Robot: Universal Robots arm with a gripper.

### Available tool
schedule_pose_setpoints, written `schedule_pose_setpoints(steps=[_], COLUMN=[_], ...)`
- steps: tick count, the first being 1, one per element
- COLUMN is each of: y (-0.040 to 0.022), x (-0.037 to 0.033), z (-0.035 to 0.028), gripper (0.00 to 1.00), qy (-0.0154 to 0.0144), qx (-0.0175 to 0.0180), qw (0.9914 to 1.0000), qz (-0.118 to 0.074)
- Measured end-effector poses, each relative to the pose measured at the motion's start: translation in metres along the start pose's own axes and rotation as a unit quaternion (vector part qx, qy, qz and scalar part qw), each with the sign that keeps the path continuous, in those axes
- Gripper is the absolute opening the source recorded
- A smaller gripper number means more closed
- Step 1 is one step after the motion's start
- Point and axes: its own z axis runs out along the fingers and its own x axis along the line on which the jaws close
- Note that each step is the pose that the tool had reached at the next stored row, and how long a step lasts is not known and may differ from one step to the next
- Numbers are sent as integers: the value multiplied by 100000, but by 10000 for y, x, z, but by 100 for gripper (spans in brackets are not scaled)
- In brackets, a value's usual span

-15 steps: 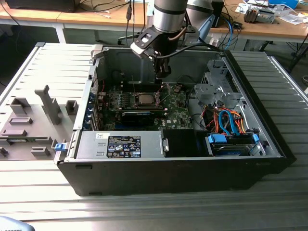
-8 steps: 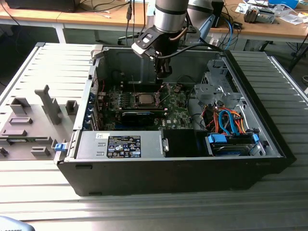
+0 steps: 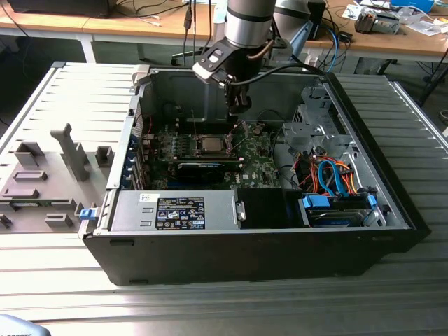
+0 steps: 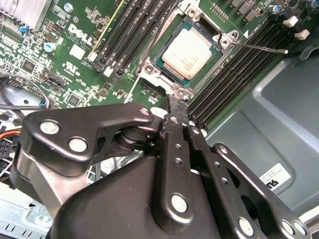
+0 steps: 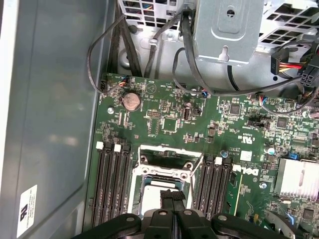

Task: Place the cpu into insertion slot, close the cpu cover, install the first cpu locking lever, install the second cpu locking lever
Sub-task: 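Close the cpu cover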

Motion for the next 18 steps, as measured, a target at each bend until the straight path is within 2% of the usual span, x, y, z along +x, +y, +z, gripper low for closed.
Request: schedule_pose_setpoints(steps=[18], y=[46], x=[-7], z=[6], gripper=[11], qy=[1], qx=[1], qw=[100000], qz=[-7])
